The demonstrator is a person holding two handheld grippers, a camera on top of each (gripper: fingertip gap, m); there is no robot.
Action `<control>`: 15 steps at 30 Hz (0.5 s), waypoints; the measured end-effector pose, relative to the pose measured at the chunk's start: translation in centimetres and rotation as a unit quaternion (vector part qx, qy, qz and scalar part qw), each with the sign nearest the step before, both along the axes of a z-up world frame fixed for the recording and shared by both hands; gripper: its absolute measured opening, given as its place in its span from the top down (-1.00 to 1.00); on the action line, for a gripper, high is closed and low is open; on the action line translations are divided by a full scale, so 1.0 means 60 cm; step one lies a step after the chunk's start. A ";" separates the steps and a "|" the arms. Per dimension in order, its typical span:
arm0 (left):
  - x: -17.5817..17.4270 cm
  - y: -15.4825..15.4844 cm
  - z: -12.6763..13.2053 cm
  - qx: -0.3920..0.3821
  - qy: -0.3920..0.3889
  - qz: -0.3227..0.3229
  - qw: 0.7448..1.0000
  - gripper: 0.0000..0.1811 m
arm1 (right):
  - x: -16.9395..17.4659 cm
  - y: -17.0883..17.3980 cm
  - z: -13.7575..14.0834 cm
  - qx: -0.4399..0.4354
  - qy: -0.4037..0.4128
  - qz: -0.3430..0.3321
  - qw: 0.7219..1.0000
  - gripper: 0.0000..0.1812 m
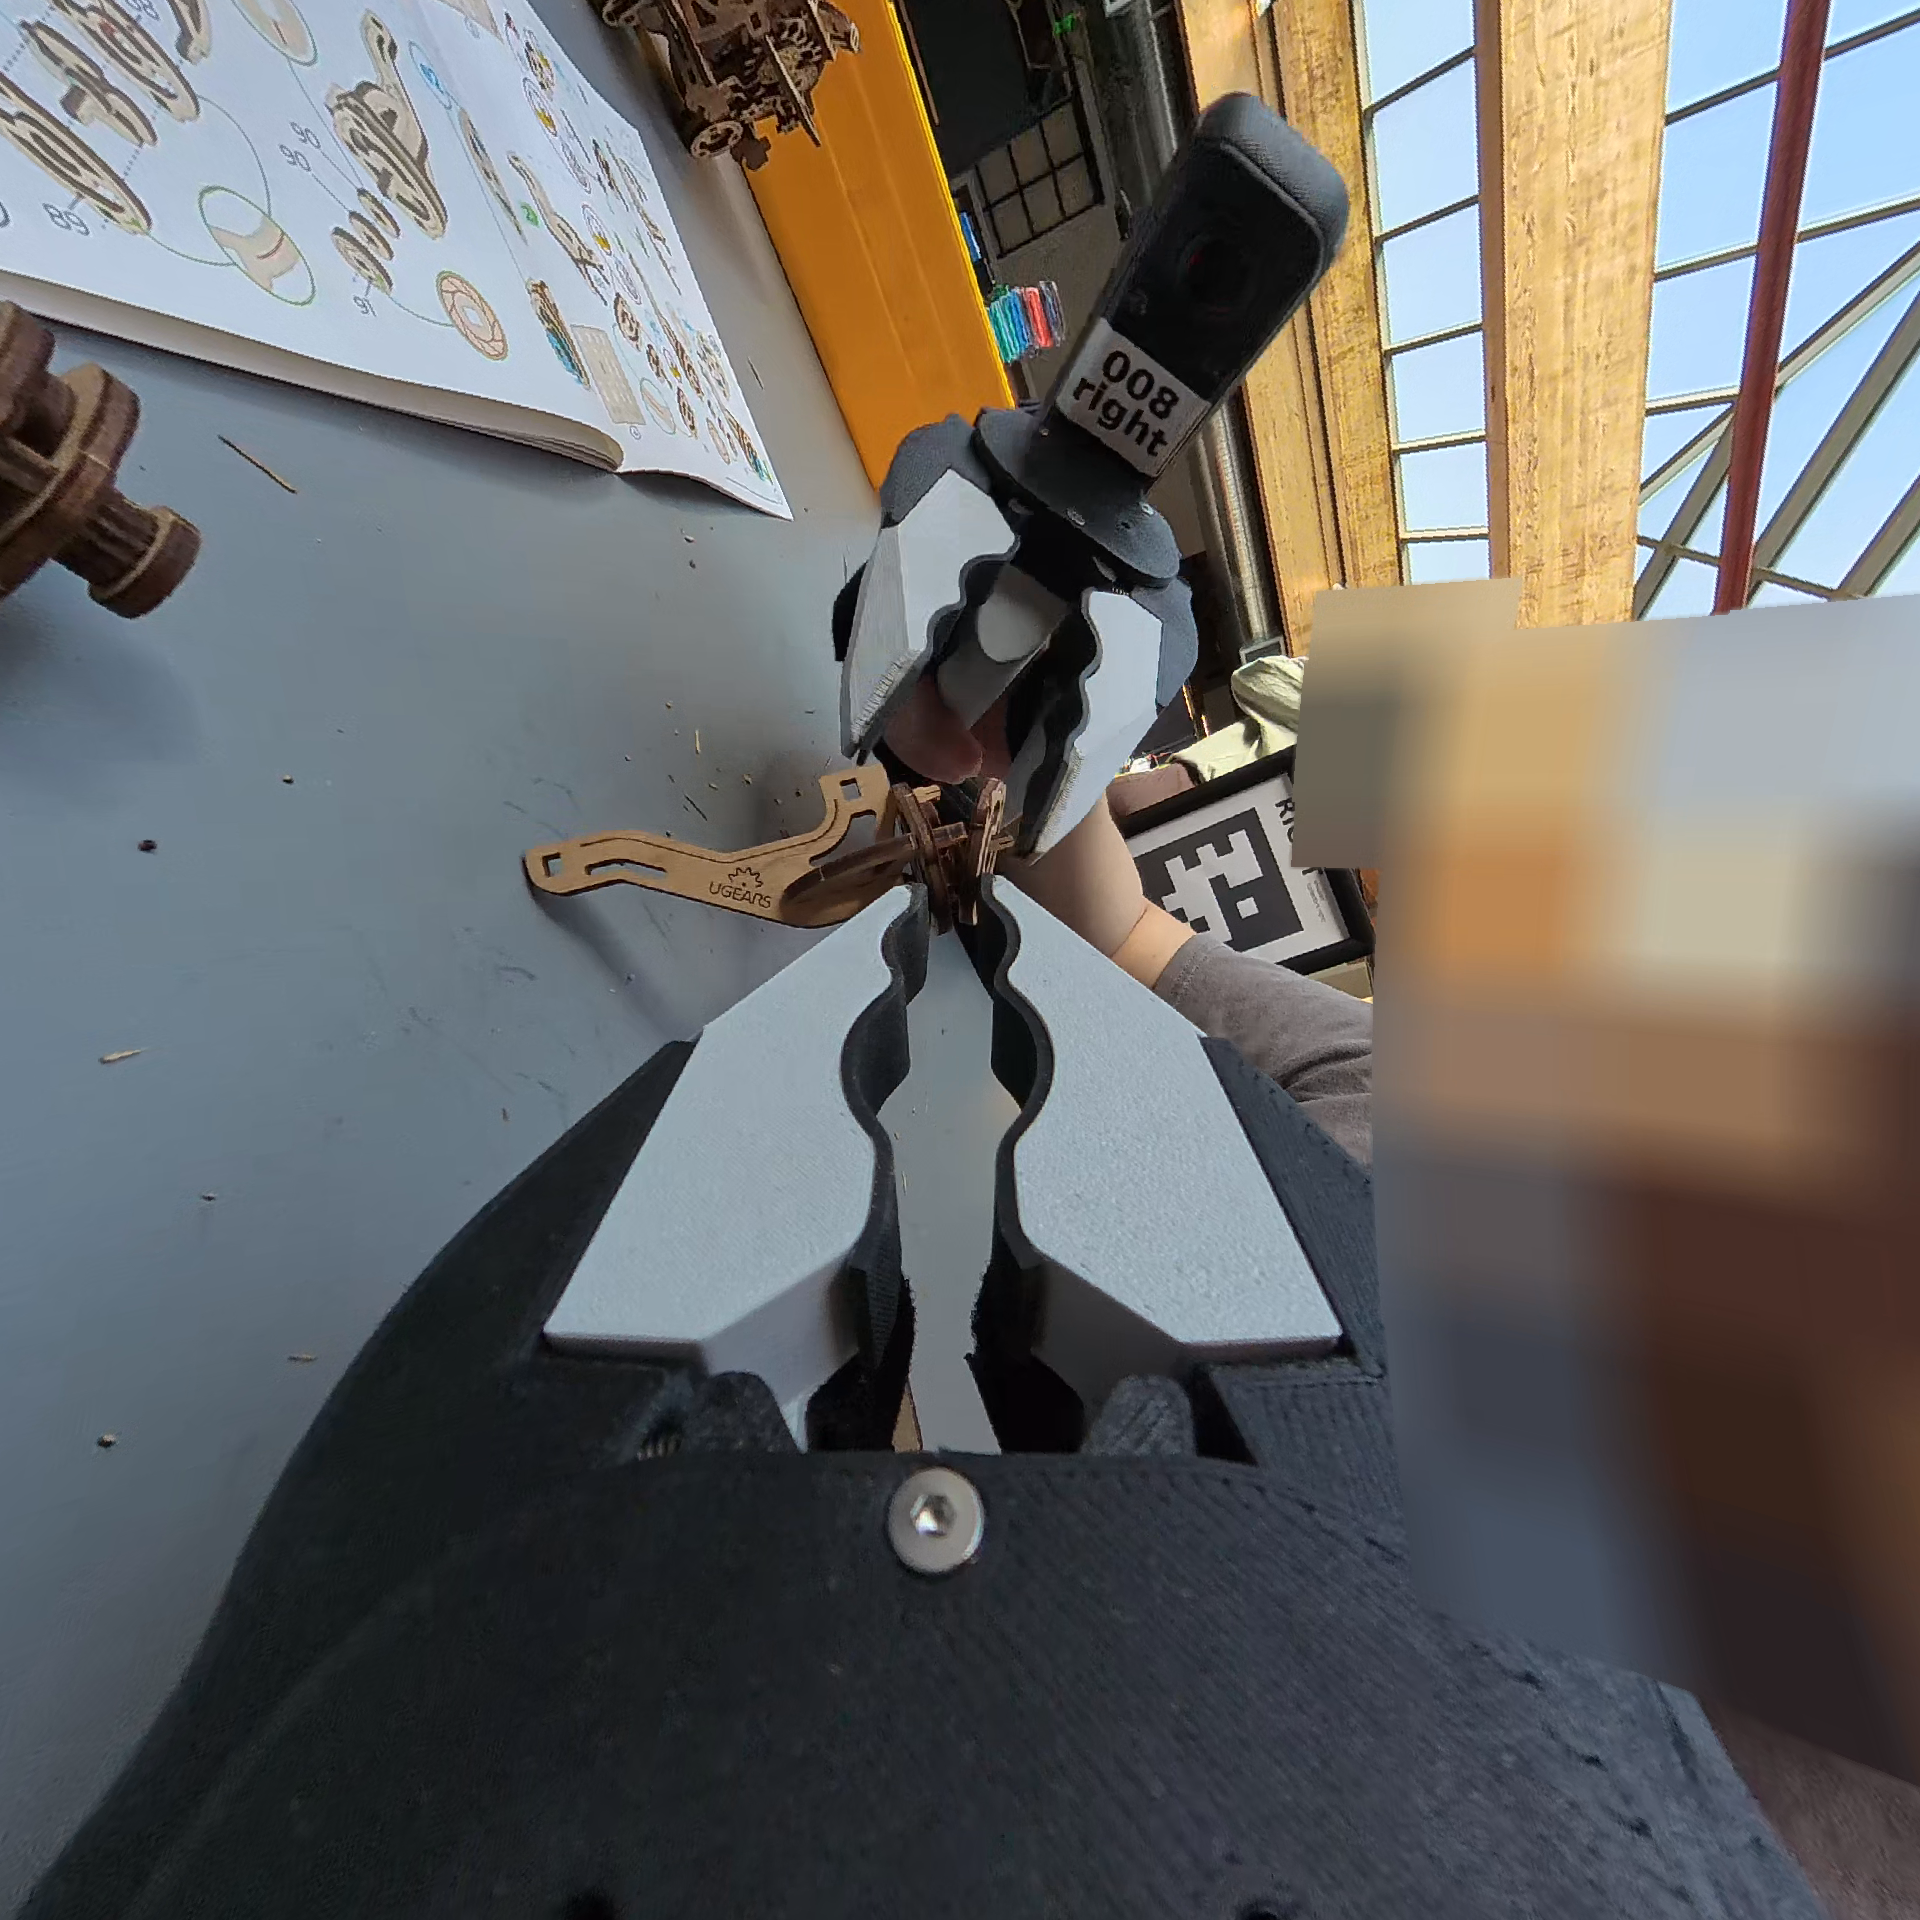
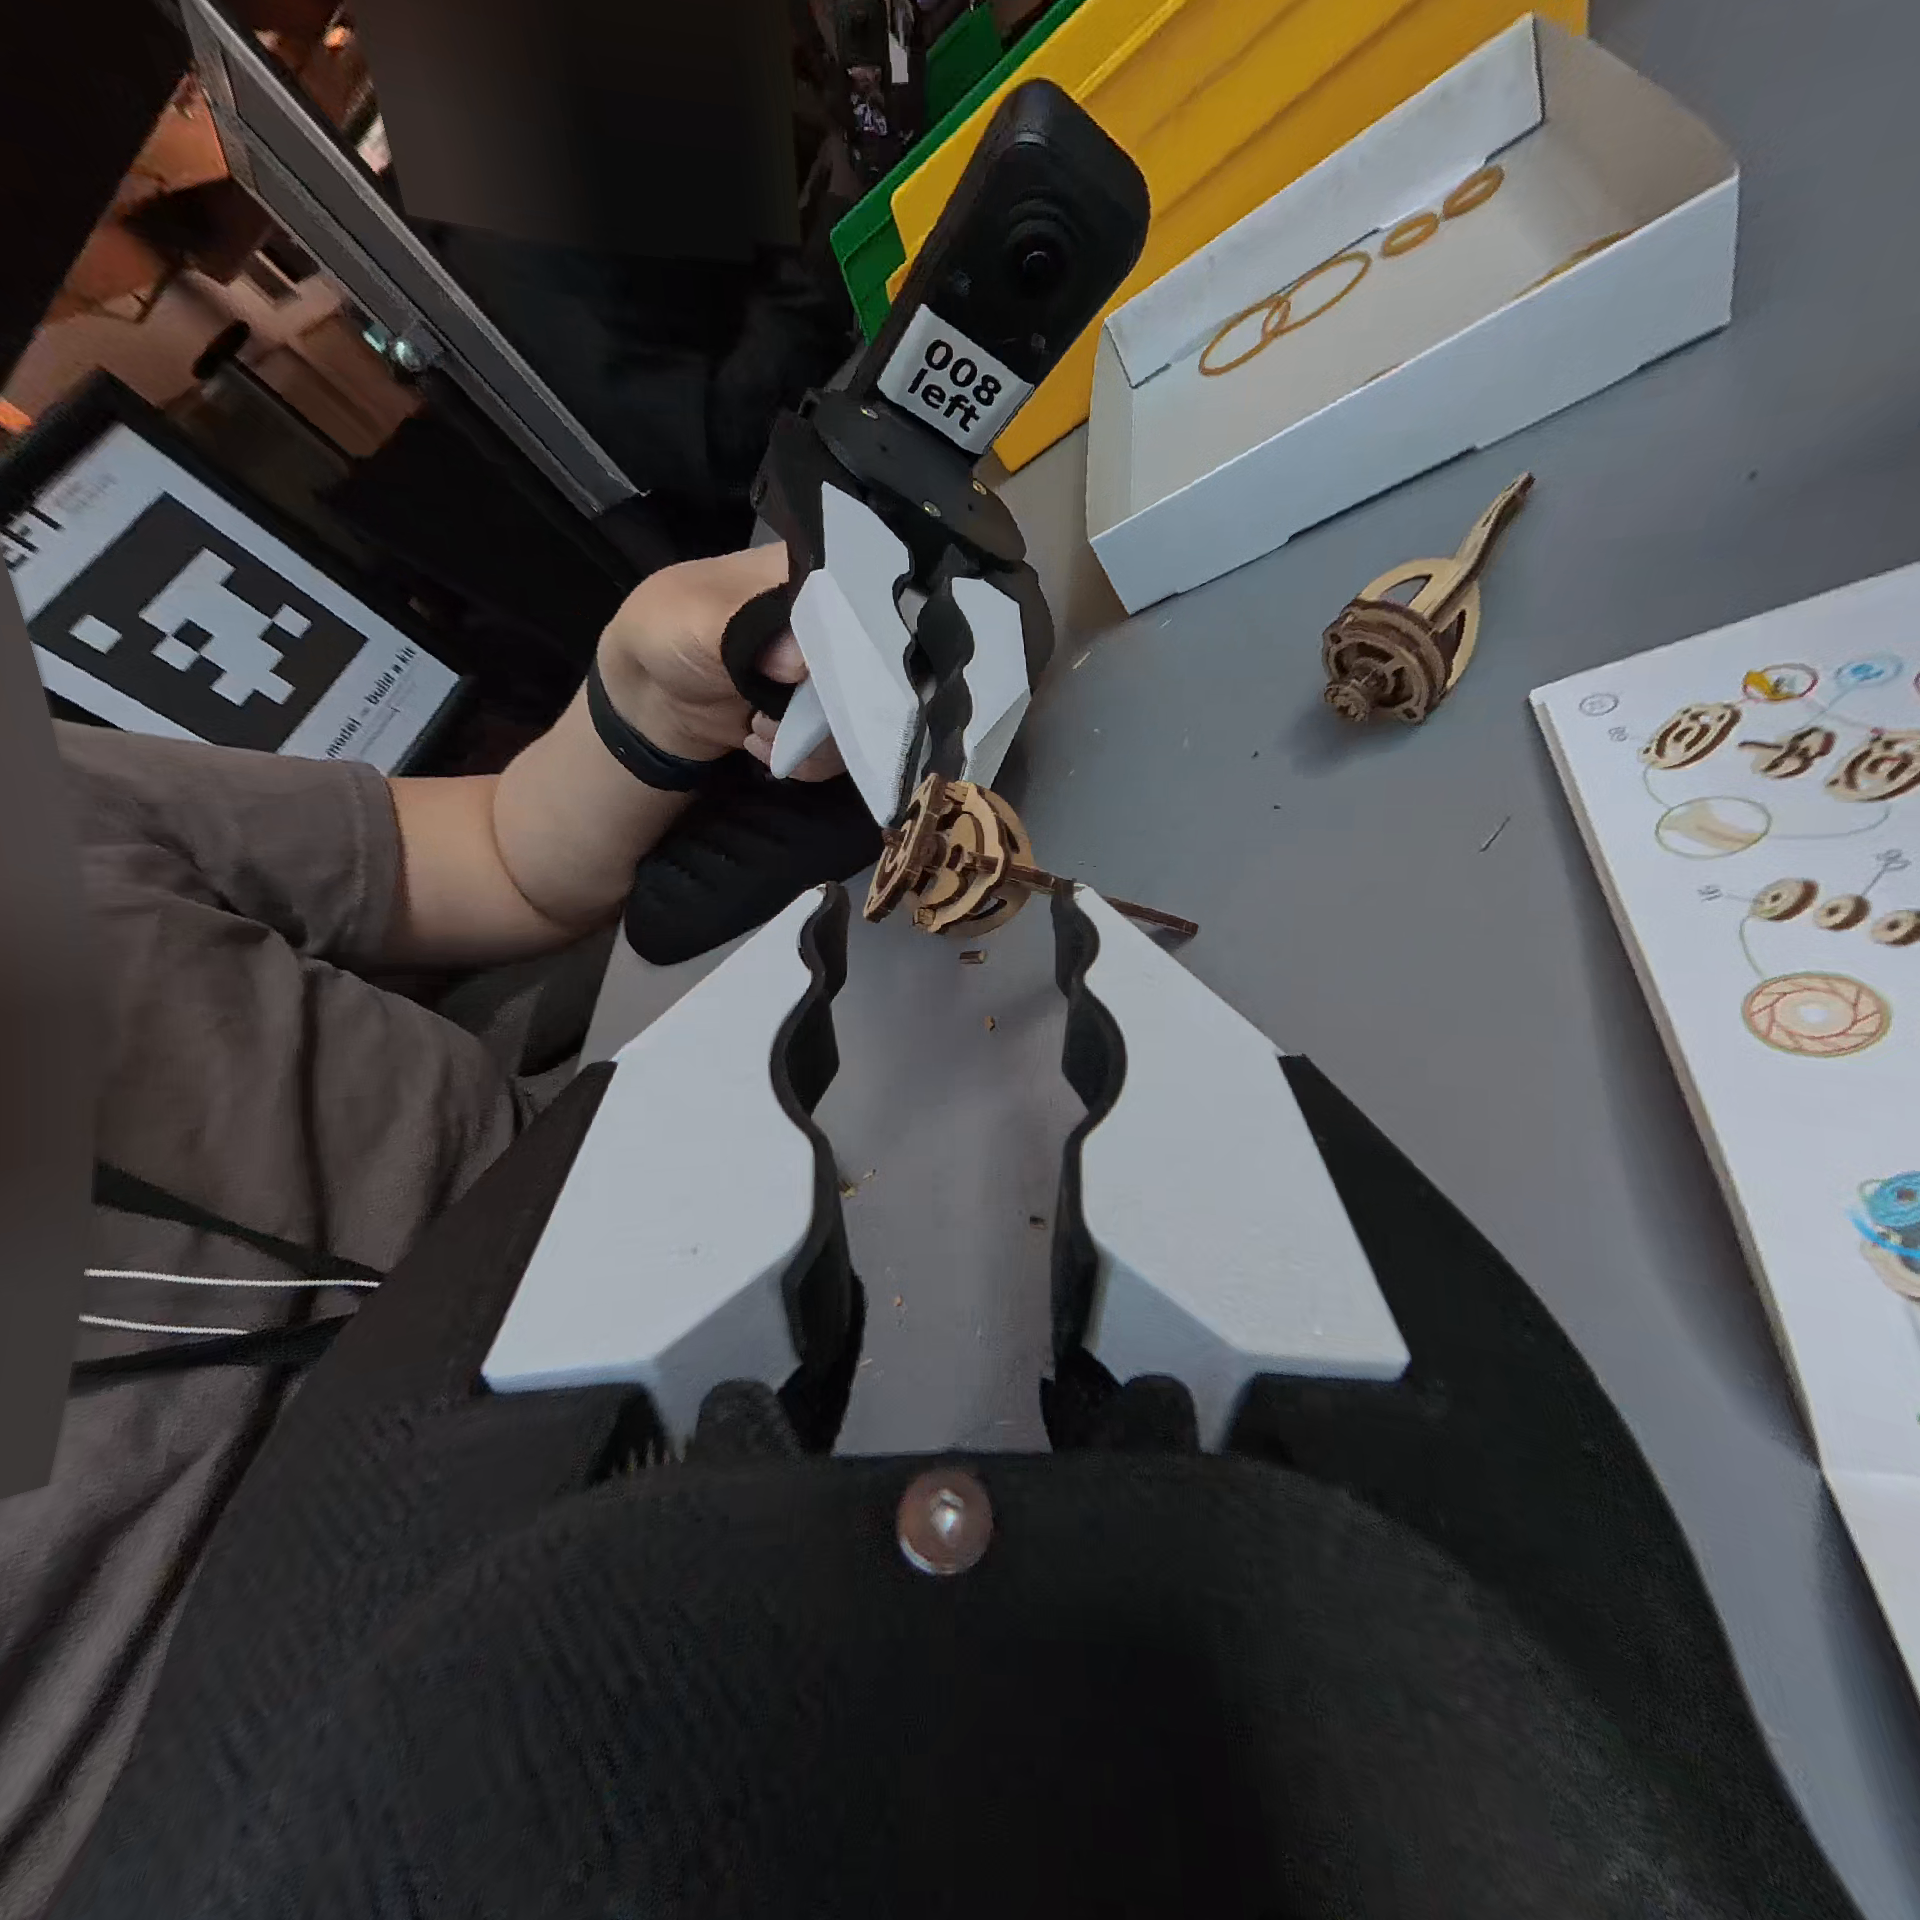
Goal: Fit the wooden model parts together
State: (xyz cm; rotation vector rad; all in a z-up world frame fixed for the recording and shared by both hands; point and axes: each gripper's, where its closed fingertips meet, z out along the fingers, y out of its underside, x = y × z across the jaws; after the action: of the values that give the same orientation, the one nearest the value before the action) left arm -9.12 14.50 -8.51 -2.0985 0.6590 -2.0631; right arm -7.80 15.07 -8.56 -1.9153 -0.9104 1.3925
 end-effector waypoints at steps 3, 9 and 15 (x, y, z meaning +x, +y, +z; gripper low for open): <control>-0.001 0.001 0.000 -0.003 0.000 0.001 1.000 0.93 | -0.006 -0.008 0.020 0.163 -0.021 0.013 0.986 0.38; -0.001 -0.002 -0.002 0.004 0.006 0.000 1.000 0.93 | -0.029 -0.022 0.012 0.364 -0.100 0.015 0.926 0.41; -0.003 0.002 -0.003 0.008 0.011 0.004 1.000 0.93 | -0.032 -0.014 0.013 0.416 -0.133 -0.002 0.900 0.54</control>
State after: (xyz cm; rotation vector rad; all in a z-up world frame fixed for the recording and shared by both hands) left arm -9.32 14.63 -8.70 -2.1154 0.6664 -2.0259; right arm -9.69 14.21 -7.77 -1.4244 -1.3511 0.5583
